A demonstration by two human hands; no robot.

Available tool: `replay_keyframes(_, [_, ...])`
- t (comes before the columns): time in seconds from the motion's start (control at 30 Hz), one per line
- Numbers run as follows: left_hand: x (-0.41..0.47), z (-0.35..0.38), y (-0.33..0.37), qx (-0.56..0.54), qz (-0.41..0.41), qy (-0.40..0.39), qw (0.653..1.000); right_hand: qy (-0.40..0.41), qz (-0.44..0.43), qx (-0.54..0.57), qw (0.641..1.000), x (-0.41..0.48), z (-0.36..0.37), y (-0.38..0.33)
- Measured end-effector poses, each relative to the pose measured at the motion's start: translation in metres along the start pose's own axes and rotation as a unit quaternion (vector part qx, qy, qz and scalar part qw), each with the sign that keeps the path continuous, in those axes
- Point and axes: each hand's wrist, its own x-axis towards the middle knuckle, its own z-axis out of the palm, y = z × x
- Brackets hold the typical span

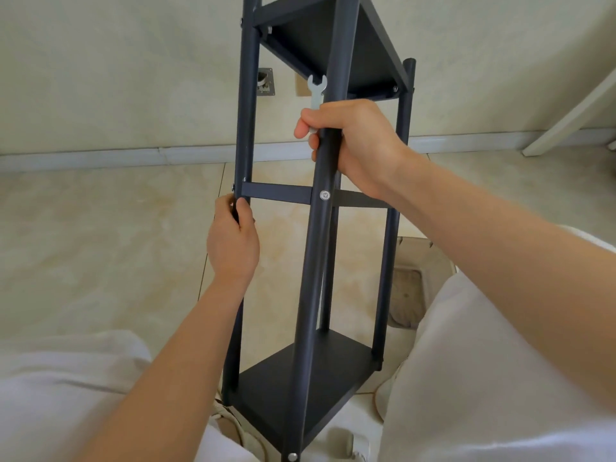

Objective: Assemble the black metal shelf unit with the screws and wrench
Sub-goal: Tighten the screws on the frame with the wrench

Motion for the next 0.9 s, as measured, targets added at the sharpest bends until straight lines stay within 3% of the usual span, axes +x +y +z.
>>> replay_keyframes(0.1, [0.0,-0.006,0.007,-0.029,-0.018,-0.014,0.999,0.02,0.005,0.005,1.0,0.004,0.004,0.0])
replay_keyframes(0.23, [-0.01,-0.012,0.016,0.191,0.036,0.004,0.981,0.032,0.008,0.025,0.999,0.009,0.005,0.0])
replay_keyframes(0.27, [-0.015,-0.012,0.021,0.194,0.065,0.007,0.979,0.032,0.008,0.025,0.999,0.011,0.006,0.0])
replay_keyframes(0.33, [-0.028,-0.01,0.033,0.131,0.133,-0.015,0.982,0.034,0.009,0.025,0.999,0.013,0.009,0.001])
replay_keyframes(0.43, [-0.043,-0.012,0.047,0.008,0.134,-0.021,0.991,0.037,0.007,0.028,0.999,0.016,0.014,0.001])
replay_keyframes(0.53, [-0.055,-0.011,0.05,-0.022,0.085,-0.02,0.996,0.034,0.005,0.03,0.999,0.018,0.019,0.0])
replay_keyframes(0.63, [-0.066,-0.004,0.051,-0.094,0.001,-0.131,0.987,0.036,0.001,0.035,0.999,0.019,0.023,-0.001])
replay_keyframes(0.73, [-0.063,0.001,0.051,-0.101,-0.005,-0.162,0.982,0.04,-0.005,0.032,0.999,0.019,0.025,-0.004])
replay_keyframes(0.9, [-0.058,0.006,0.043,-0.066,0.001,-0.112,0.991,0.037,-0.005,0.011,0.999,0.021,0.032,-0.007])
